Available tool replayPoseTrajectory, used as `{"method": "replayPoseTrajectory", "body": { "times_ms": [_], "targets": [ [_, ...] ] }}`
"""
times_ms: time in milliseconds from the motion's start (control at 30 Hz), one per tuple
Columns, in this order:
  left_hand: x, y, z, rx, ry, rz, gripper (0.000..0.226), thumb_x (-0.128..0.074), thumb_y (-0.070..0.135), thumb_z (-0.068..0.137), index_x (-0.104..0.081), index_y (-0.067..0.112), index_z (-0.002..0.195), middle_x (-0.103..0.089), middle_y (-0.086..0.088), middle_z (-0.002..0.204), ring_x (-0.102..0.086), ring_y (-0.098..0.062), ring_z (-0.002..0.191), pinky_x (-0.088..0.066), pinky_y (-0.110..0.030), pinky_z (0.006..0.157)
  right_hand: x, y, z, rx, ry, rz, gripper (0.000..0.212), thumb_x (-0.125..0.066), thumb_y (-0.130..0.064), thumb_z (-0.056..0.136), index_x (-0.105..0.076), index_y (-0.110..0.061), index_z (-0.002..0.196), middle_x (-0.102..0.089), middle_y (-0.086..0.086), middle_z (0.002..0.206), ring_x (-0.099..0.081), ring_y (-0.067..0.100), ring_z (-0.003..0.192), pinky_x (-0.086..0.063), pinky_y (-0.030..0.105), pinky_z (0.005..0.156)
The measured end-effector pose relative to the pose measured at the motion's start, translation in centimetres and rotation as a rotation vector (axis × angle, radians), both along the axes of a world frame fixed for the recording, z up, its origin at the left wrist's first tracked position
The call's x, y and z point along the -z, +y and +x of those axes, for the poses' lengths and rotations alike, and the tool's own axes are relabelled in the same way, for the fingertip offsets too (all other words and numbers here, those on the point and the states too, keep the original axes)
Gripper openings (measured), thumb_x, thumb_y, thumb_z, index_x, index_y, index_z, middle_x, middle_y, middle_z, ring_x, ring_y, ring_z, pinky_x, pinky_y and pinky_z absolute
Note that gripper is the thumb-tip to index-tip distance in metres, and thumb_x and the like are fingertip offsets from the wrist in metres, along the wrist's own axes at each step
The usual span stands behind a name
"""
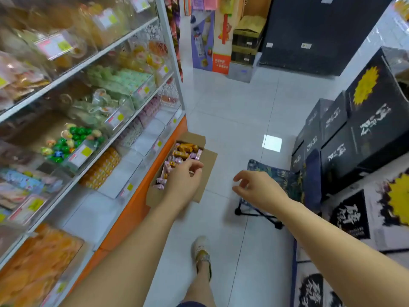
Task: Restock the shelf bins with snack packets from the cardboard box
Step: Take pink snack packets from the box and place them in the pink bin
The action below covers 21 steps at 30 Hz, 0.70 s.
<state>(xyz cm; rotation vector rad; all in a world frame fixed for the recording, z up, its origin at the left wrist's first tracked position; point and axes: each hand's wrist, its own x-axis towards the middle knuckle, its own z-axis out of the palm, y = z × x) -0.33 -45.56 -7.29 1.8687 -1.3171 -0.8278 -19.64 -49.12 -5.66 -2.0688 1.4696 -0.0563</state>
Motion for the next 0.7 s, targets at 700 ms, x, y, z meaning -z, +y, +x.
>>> {"method": "replayPoseTrajectory", "body": {
  "times_ms": [700],
  "targets": [
    [0.8, -30.6, 12.4, -0.159, 0.004, 0.181, 0.021, -0.049, 0.021, 0.097, -0.063, 0.022, 0.113, -0.06, 0.01, 0.108, -0.055, -0.008, 0.094, -0.039, -0.019, 0.077, 1.6, -38.2, 15.0, -0.328, 0.06, 0.007, 0.028, -0.053, -0.035, 0.093, -0.058, -0.025, 0.119, -0.064, -0.007, 0.103, -0.06, 0.015, 0.095, -0.049, 0.029, 0.078]
  ]
}}
